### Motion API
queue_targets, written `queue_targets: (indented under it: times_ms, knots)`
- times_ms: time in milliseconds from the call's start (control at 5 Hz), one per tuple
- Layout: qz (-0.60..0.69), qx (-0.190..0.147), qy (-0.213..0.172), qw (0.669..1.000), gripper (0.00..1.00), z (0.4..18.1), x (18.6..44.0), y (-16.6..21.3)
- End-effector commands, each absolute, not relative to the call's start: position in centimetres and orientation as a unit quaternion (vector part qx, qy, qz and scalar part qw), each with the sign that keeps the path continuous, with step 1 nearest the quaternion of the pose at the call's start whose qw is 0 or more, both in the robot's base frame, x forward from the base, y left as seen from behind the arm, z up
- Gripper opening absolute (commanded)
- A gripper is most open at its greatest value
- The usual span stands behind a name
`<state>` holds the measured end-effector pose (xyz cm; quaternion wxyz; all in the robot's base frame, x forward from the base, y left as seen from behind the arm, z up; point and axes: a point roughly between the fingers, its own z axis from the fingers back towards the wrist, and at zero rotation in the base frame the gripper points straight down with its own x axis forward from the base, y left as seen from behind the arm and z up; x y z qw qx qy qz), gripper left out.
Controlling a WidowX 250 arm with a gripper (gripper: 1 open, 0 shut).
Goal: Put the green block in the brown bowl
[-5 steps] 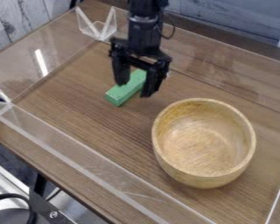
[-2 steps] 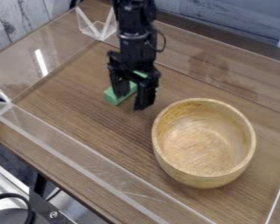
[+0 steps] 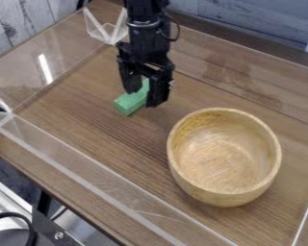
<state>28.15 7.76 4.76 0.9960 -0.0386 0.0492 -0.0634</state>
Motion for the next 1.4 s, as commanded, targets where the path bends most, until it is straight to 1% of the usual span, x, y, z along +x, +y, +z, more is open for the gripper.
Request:
queue_targets:
  times_ms: [0, 400, 1000, 1200]
  knots:
    - [-0.057, -0.025, 0.029, 0.998, 1.0, 5.1, 29.7, 9.0]
    - [-0.063, -0.013, 0.04, 0.997, 1.0, 5.1, 30.3, 8.7]
    - [-0.093, -0.028, 0.057, 0.994, 1.0, 4.0, 30.1, 9.6]
    - [-0.095, -0.024, 0.061, 0.993, 1.0, 3.8, 29.9, 9.2]
